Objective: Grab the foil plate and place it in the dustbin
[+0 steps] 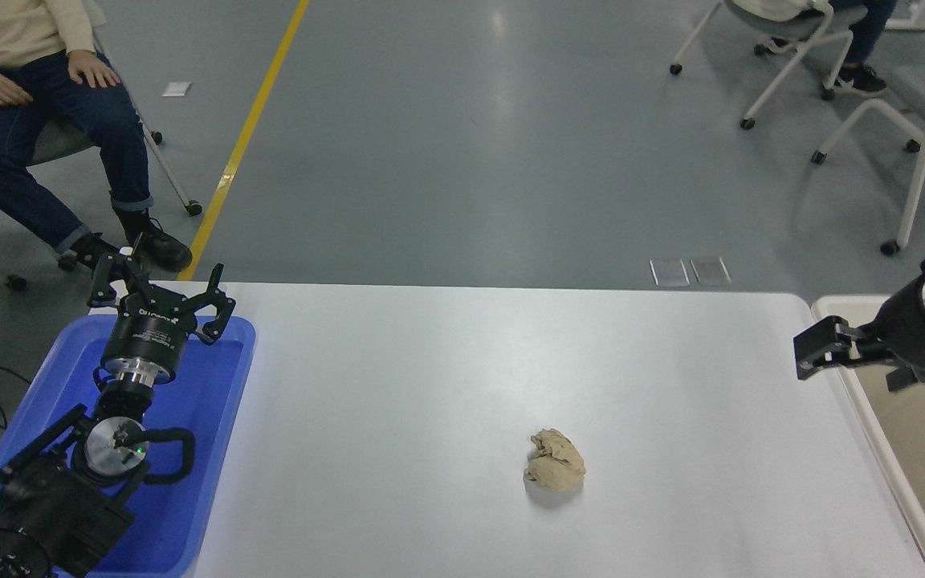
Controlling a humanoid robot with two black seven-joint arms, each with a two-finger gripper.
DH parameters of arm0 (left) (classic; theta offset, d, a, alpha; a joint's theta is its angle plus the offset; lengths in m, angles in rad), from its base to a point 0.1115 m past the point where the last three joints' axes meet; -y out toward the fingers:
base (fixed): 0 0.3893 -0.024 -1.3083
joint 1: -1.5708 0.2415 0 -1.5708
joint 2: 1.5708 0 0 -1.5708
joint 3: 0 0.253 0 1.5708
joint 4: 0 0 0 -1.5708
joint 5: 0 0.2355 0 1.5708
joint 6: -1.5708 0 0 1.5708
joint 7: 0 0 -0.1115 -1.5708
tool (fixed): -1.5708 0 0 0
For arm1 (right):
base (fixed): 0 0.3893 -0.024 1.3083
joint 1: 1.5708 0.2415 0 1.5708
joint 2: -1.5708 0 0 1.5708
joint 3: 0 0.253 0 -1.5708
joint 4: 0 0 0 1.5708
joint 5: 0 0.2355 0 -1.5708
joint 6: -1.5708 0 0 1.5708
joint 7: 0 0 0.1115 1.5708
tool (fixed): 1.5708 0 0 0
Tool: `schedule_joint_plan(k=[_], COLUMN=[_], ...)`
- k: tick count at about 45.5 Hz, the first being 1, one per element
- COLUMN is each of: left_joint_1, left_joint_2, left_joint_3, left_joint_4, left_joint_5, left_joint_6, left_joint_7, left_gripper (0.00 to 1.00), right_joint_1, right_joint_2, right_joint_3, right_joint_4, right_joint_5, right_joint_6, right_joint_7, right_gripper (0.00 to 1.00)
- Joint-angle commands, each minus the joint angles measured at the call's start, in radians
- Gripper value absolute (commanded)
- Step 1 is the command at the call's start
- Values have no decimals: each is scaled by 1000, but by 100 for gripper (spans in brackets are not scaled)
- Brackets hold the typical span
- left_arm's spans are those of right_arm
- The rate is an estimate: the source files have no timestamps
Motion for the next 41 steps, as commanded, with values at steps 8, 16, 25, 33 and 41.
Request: schedule_joint_plan(k=[8, 16, 25, 33, 41], left_joint_1=[0, 0, 0, 0, 0], left_joint_2=[0, 0, 0, 0, 0], left_joint_3=[-1, -1, -1, -1, -1], left_joint_4=[0, 0, 0, 0, 0], left_joint_5=[1, -1, -1, 1, -1], left_joint_6=[1, 1, 3, 1, 1], left_joint_7=[0, 0, 0, 0, 0], left_gripper=[100, 100, 100, 100, 100], right_joint_1=[174, 199, 219, 265, 270], right_joint_2=[120, 147, 161, 180, 181], right_joint_3=[-4, -10, -41, -139, -150], right_joint_4=[11, 11, 11, 11, 11], right_joint_5=[17, 30, 59, 109, 109], right_joint_6=[89, 89, 89, 89, 89], right_joint_7=[0, 0, 0, 0, -2], right_gripper=[100, 100, 100, 100, 100])
